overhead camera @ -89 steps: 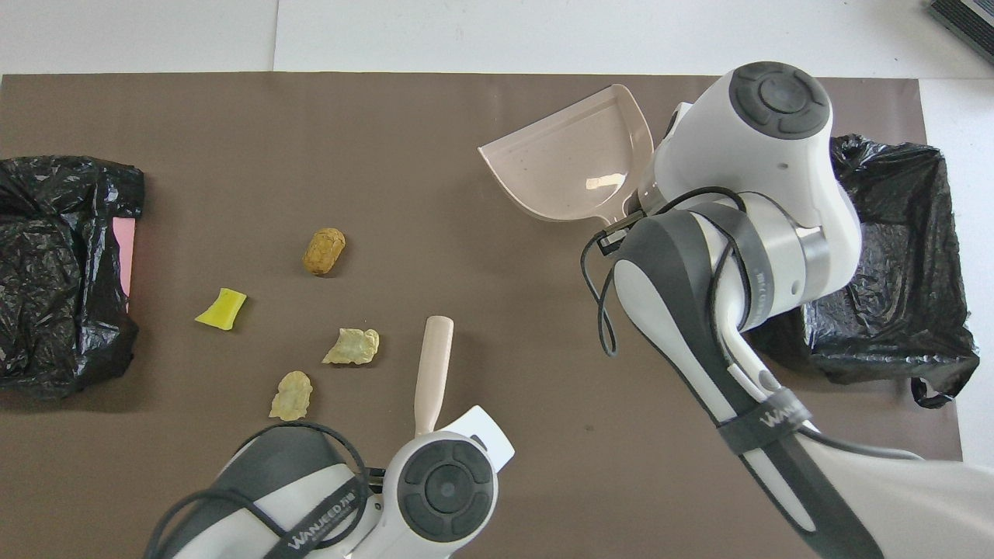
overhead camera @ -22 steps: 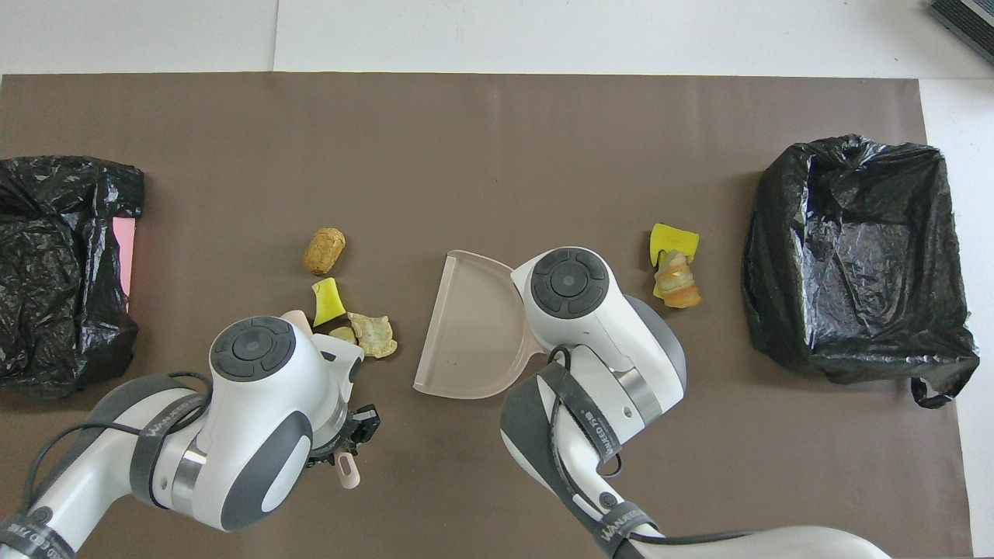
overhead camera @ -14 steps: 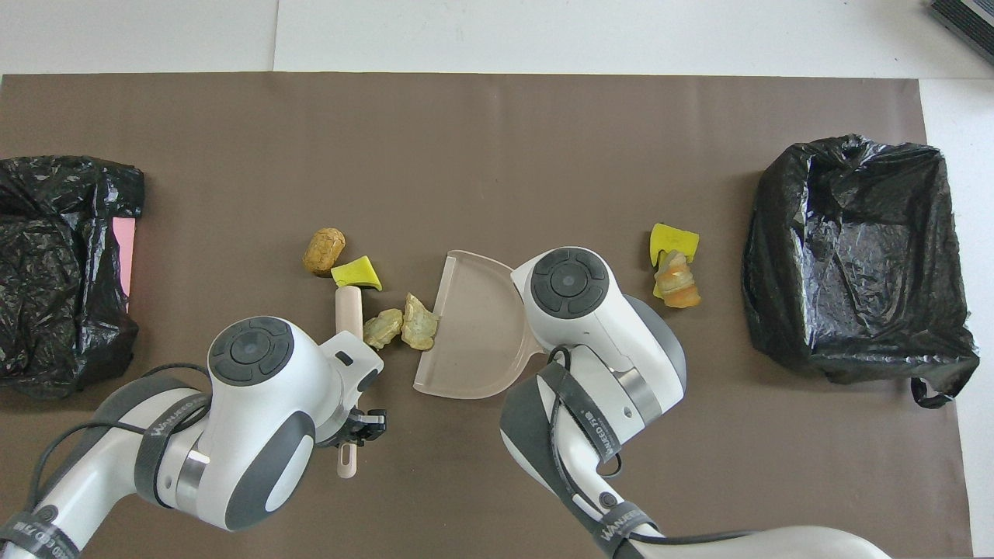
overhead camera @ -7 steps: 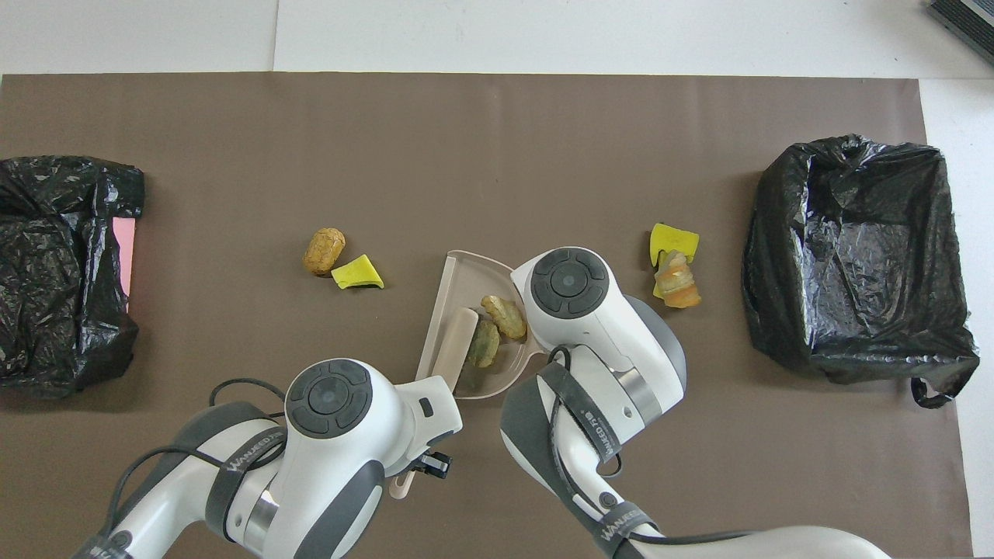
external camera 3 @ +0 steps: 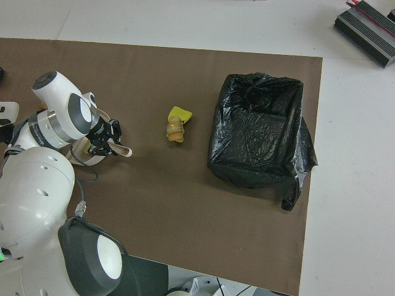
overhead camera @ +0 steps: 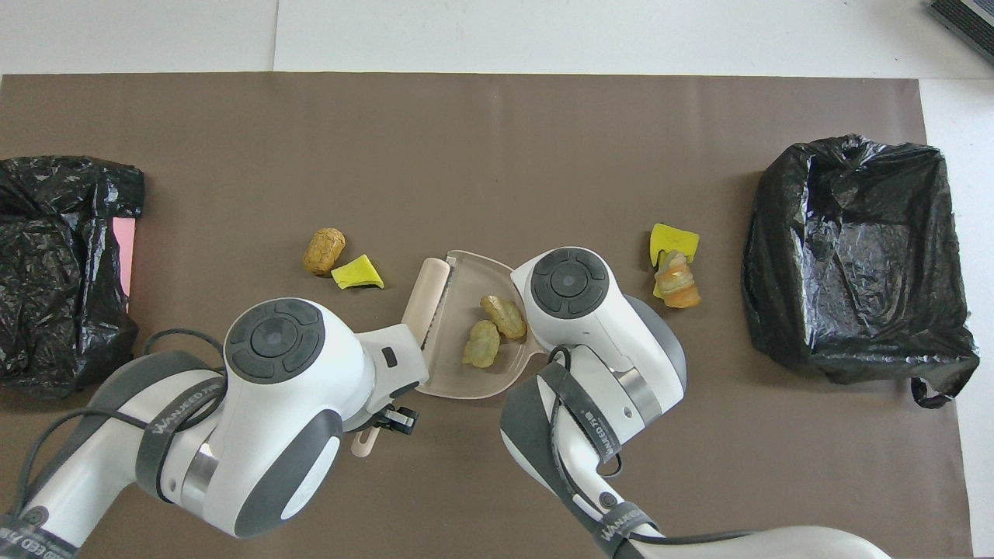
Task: Sweep and dump trash in bin
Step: 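Sweep the tan chunks into the dustpan with the brush in the left gripper, then move the brush back toward the remaining sponge pieces with the left gripper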
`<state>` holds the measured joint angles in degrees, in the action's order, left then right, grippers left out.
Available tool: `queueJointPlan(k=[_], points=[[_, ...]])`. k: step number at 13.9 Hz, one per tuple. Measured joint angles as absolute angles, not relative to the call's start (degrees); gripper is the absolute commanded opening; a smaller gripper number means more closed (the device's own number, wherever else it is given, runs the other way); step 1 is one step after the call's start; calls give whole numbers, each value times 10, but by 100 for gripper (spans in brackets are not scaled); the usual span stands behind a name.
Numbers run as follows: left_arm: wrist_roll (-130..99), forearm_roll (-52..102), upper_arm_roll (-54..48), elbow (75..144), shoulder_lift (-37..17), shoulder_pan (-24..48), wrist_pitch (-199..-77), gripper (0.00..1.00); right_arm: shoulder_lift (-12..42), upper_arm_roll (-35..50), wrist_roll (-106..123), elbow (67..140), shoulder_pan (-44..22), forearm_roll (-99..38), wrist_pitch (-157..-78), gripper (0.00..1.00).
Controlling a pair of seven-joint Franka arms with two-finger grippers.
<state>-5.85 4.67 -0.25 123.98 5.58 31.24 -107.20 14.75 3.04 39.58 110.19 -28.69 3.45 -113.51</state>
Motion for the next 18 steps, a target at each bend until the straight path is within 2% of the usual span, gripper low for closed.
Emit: queueJointPlan(k=[4, 10, 14, 18], points=[[18, 13, -1, 1189, 13, 215, -1072, 0, 148, 30, 396, 1102, -287, 35, -1135, 0], [140, -57, 1, 1105, -90, 106, -1107, 0, 147, 30, 396, 1103, -287, 35, -1137, 0], [218, -59, 1, 1105, -120, 61, -1127, 0, 147, 30, 396, 1103, -287, 35, -1137, 0], [236, -59, -9, 1163, -98, 59, -1126, 0, 147, 30, 396, 1103, -287, 35, -1137, 0]])
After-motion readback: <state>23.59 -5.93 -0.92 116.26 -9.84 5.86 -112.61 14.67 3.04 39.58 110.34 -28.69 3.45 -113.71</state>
